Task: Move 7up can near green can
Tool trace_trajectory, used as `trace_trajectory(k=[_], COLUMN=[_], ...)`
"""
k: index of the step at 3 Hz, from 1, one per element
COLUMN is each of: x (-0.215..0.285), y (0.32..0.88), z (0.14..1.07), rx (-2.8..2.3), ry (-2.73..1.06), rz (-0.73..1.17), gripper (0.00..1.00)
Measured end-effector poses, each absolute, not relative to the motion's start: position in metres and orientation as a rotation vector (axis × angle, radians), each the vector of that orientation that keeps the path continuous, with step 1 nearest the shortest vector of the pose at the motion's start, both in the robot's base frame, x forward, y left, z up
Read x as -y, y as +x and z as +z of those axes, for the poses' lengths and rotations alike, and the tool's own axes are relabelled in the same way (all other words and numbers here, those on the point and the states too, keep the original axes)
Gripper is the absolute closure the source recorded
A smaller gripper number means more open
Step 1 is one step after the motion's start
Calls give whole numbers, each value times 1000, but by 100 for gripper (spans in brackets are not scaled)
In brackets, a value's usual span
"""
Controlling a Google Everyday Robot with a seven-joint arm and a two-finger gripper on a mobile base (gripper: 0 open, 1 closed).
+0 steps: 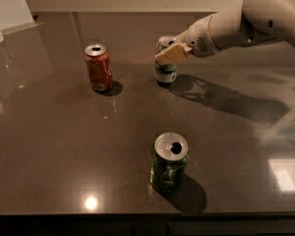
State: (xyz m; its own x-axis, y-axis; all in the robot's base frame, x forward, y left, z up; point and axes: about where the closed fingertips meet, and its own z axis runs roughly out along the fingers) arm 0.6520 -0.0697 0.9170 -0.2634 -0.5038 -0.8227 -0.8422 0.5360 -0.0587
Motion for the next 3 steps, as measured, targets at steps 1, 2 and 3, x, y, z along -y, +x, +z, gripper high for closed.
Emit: trace_trajectory(k=[1,2,3], x=[65,63,65], y=[644,639,592], z=[925,929,947], rx=[-1904,-1893,-1854], ry=[-1121,-1139,-1267], rz=[538,559,655], gripper=[100,100,100])
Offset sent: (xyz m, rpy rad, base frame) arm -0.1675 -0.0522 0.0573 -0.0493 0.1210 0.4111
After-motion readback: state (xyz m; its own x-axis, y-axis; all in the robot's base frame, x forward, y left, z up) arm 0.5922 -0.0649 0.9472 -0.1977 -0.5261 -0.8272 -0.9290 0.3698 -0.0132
